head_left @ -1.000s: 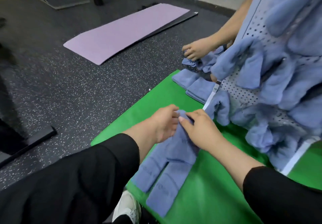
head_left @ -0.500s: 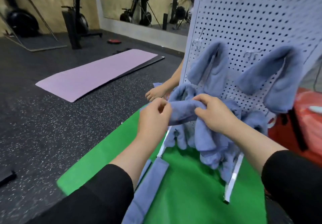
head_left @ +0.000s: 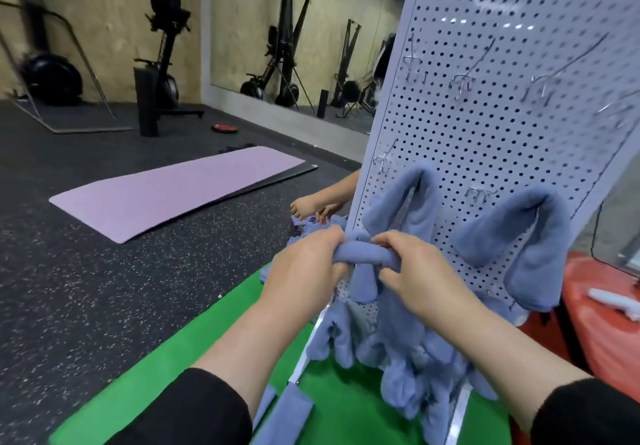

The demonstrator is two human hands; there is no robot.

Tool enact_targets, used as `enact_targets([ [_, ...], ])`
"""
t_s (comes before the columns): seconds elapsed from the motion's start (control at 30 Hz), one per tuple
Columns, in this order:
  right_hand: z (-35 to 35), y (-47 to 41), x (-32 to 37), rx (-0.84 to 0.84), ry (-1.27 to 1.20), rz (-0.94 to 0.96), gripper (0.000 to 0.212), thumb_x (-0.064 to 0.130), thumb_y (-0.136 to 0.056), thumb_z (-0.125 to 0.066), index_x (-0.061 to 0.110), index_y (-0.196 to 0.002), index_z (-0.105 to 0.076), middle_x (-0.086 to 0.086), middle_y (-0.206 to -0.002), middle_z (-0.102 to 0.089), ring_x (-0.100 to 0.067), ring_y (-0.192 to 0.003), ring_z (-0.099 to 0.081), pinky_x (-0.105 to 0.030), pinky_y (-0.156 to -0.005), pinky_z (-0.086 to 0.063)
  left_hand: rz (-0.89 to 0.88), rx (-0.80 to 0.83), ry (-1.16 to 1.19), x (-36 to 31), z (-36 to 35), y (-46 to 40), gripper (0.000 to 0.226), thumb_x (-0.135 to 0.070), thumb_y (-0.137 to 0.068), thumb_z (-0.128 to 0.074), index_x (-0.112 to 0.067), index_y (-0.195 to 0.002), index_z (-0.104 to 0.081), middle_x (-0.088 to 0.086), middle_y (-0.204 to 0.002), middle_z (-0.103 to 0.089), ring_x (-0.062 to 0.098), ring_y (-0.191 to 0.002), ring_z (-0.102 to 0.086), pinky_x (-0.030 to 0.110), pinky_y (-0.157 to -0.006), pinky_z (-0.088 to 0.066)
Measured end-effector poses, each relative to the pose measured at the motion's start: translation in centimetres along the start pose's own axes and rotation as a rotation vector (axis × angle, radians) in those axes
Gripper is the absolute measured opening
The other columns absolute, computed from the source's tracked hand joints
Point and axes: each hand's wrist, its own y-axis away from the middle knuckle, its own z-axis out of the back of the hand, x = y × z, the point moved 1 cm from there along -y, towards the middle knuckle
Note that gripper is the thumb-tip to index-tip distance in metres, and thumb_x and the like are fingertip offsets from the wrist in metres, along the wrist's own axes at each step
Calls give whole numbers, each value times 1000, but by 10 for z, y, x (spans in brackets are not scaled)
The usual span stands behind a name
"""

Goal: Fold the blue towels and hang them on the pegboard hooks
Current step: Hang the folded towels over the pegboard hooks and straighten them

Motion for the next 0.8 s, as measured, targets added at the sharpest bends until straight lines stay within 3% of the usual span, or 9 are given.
enact_targets([
  [0.17,11,-26,6,-126,-24,-26,13,18,-93,-56,23,-105,-61,1,-96,-67,-23,-90,-60,-42,-75,-49,-13,-138,14,-4,30,-36,10,-27,-92,-54,-30,-93,-45,-13,-82,-50,26,-77,-52,37,-61,-36],
  [0.23,16,-37,12,-208,-87,-40,13,19,-95,-54,22,-105,-62,0,-94,-69,-23,-88,-60,-41,-75,-49,-38,-162,24,-7,39,-55,12,-25,-94,-54,-31,-104,-51,-13,-85,-53,26,-80,-55,39,-64,-44],
  [0.27,18,-44,14,-244,-133,-55,14,18,-96,-53,22,-105,-63,1,-91,-68,-20,-84,-60,-38,-74,-50,-44,-170,47,-8,41,-64,16,-25,-94,-55,-31,-109,-54,-12,-88,-58,25,-82,-56,40,-67,-47],
  [0.37,27,-67,17,-340,-291,-110,20,15,-98,-49,28,-103,-63,7,-81,-65,3,-74,-58,-12,-59,-41,-31,-206,127,-11,43,-94,27,-22,-95,-55,-30,-121,-58,-5,-102,-67,22,-86,-56,39,-74,-49],
  [0.4,30,-75,17,-370,-324,-121,23,13,-98,-48,28,-106,-63,7,-81,-65,7,-72,-57,-11,-58,-40,-25,-220,132,-11,42,-104,29,-21,-96,-54,-29,-123,-58,-4,-103,-68,20,-86,-55,39,-74,-49],
  [0.53,47,-108,15,-478,-377,-140,25,11,-96,-48,26,-107,-65,9,-84,-65,-10,-75,-55,-16,-58,-39,9,-218,272,-13,34,-144,35,-16,-96,-51,-30,-128,-57,-6,-106,-66,18,-91,-57,32,-71,-43],
  [0.67,71,-144,8,-557,-409,-183,29,10,-94,-47,22,-111,-67,3,-97,-69,-17,-90,-62,-30,-72,-48,3,-231,393,-22,32,-182,35,-12,-93,-51,-30,-122,-61,-3,-106,-70,22,-101,-62,42,-84,-54],
  [0.8,84,-174,-3,-585,-406,-251,26,10,-94,-44,17,-105,-67,-5,-96,-69,-26,-88,-62,-38,-75,-53,47,-247,421,-31,22,-216,33,-11,-95,-49,-30,-118,-65,-2,-98,-70,21,-95,-63,41,-82,-56],
])
